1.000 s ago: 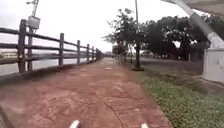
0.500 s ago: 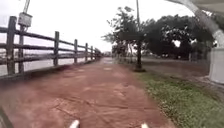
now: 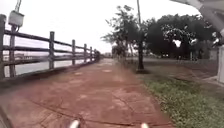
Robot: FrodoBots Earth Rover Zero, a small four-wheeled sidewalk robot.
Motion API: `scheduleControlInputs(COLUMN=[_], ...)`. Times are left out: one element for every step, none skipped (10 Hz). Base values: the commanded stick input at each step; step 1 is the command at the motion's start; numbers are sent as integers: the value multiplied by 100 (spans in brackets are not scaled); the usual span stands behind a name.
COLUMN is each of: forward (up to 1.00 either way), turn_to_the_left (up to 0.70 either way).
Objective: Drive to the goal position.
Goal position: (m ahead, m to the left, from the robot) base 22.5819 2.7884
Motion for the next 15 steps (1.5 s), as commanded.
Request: scheduleControlInputs(forward=[70, 70, 70, 70, 70, 70, 70, 70, 70, 70, 70, 70, 70, 70, 70], turn_to_the_left=[0, 0, 0, 0, 0, 0, 0, 0, 0, 0, 0, 0, 0, 0, 0])
